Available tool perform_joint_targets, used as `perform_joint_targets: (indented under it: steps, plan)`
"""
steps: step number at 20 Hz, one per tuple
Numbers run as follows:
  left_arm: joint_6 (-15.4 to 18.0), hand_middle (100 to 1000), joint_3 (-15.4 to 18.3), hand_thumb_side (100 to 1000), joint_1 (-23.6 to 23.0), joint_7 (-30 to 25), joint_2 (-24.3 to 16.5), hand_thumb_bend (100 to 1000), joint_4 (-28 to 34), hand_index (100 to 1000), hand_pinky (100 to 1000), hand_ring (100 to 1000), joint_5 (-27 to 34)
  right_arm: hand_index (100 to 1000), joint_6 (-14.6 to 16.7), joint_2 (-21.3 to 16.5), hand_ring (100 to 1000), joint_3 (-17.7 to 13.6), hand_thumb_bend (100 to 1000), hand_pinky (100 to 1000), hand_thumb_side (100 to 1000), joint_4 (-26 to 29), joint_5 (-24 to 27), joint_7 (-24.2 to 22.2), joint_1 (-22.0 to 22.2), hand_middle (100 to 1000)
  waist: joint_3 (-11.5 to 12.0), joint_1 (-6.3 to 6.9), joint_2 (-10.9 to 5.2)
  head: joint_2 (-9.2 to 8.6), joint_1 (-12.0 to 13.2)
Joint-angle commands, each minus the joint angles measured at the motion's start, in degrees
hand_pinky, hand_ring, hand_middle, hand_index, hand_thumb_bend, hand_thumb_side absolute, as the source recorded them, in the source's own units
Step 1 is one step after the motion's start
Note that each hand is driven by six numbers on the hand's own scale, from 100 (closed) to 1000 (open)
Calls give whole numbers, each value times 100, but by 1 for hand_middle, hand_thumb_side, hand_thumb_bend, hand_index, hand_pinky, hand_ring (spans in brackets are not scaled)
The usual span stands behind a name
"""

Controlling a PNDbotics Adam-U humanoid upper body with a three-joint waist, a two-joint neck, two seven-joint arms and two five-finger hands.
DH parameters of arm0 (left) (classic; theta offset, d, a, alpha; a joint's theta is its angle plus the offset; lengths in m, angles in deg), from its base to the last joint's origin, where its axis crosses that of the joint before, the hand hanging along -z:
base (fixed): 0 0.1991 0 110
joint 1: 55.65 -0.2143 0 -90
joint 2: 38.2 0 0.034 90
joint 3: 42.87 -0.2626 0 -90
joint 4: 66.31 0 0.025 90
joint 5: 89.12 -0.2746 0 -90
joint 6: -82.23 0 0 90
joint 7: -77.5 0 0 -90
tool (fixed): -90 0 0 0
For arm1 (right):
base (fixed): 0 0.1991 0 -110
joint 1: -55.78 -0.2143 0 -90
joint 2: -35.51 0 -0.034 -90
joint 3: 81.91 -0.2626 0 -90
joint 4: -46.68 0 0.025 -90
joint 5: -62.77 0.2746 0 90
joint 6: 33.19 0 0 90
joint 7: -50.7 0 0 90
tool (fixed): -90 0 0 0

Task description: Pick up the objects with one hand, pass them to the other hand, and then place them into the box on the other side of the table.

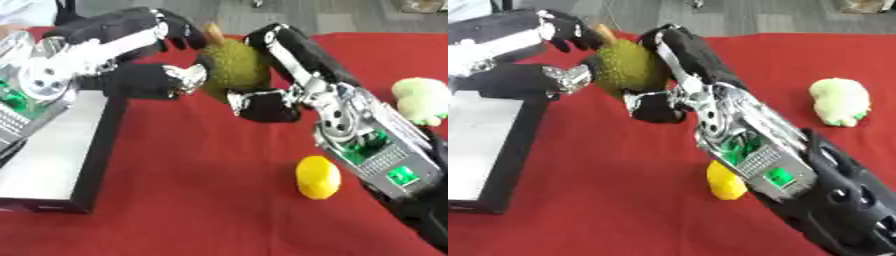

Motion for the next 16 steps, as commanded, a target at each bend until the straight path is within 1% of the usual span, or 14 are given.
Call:
perform_joint_targets:
  steps: [1,5,8,11,13,15,16]
  plan:
    - [41,789,31,925,96,-103,-60,149,72,877,820,844,-128,532,13,-7,638,-41,110,825,100,120,-29,-42,-141,546,2,55,-117,9,-4]
    - [106,794,11,947,65,-243,-61,192,72,890,822,849,-306,532,2,-23,637,-44,112,824,100,184,-8,-87,-155,546,-8,55,-116,9,-8]
    - [179,793,-3,940,69,-379,-42,190,72,893,820,849,-385,532,-8,-29,637,-45,112,824,100,213,-1,-114,-161,545,-12,54,-114,17,-11]
    - [203,791,-16,898,68,-502,-28,159,72,886,817,847,-482,531,-2,-158,636,-77,114,824,100,375,60,-147,-111,545,-22,43,-112,29,-4]
    - [210,784,-25,819,69,-553,-13,102,72,868,811,843,-517,531,4,-234,636,-104,114,824,100,453,112,-171,-87,545,-25,40,-112,43,-1]
    - [206,780,-25,767,77,-549,9,100,72,861,807,839,-519,531,21,-260,636,-118,114,824,100,472,146,-174,-80,545,-25,38,-112,49,-2]
    - [199,775,-27,726,82,-535,21,100,72,856,803,836,-515,531,28,-263,636,-119,114,823,100,475,159,-174,-79,545,-25,37,-111,50,-1]
